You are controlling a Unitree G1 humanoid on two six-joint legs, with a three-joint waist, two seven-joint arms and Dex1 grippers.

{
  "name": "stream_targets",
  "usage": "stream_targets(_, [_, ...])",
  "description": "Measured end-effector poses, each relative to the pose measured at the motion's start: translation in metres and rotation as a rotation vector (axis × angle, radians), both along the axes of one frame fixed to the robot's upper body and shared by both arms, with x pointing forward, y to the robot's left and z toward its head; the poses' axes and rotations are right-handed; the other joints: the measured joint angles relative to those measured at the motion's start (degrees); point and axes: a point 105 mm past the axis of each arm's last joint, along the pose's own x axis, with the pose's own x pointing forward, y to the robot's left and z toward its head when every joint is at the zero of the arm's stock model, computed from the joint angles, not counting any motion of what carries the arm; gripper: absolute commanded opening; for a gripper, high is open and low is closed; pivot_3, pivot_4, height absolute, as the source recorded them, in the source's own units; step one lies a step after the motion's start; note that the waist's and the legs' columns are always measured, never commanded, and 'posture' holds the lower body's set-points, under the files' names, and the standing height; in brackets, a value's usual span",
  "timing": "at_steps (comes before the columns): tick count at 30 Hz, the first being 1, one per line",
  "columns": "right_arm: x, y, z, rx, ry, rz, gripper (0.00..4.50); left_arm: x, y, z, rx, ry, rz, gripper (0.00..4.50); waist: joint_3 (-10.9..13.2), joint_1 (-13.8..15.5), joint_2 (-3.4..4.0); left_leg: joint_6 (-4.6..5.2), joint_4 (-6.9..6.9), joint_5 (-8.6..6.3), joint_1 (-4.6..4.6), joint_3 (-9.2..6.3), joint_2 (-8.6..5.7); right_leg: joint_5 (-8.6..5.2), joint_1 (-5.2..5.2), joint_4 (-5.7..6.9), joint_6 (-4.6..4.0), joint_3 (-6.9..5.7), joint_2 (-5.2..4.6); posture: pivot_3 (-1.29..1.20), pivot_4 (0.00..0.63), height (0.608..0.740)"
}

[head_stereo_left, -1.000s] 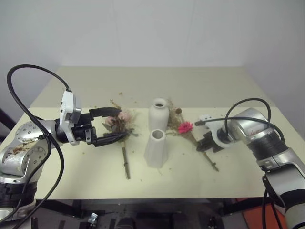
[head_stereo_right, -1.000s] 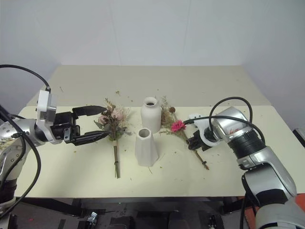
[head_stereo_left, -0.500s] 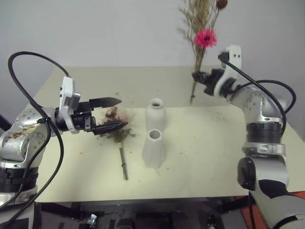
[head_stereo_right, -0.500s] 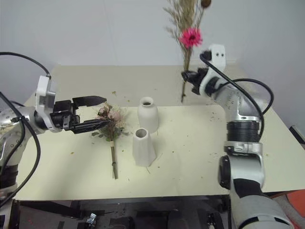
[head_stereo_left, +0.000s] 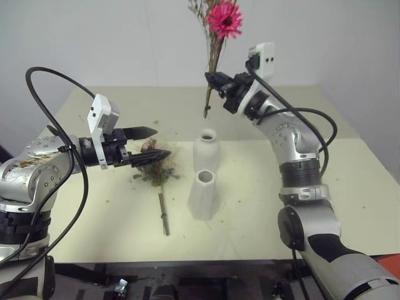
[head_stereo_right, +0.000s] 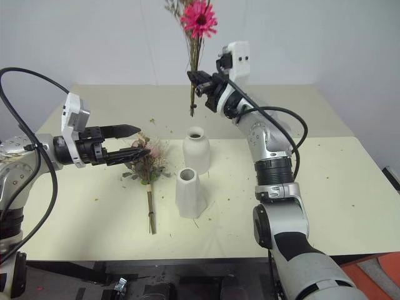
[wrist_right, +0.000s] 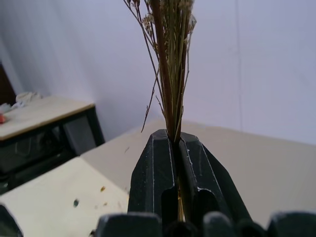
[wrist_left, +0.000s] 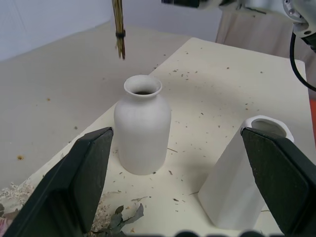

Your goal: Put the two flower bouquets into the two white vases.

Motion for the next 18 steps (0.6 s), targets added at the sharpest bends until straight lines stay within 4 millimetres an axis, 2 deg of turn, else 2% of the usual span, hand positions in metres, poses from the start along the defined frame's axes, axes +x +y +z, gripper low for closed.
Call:
stream_targets(5, [0.002, 0.001, -0.027, -0.037, 0.054, 0.014, 0.03, -0.001, 0.004, -0.001, 0.001, 0.001, 0.021, 4.50, 0.00, -0.06, 0.00, 0.00, 0.00, 0.00, 0.00, 0.00, 0.00, 0.00, 0.00, 0.00, 0.00, 0.01, 0.00, 0.00, 0.150, 0.740])
stream_targets(13, [0.000, -0.001, -0.036, -0.046, 0.050, 0.007, 0.03, -0.001, 0.006, -0.003, 0.000, 0.006, 0.030, 4.50, 0.00, -0.04, 0.00, 0.00, 0.00, 0.00, 0.01, 0.00, 0.00, 0.00, -0.01, 0.02, 0.00, 0.01, 0.01, 0.00, 0.150, 0.740])
stream_targets(18, [-0.005, -0.001, -0.062, -0.100, 0.059, 0.008, 0.03, -0.003, 0.007, -0.004, 0.007, 0.009, 0.029, 4.50, 0.00, -0.01, 0.00, 0.00, 0.00, 0.00, 0.00, 0.00, 0.00, 0.00, -0.02, 0.02, 0.00, 0.01, 0.00, 0.00, 0.150, 0.740])
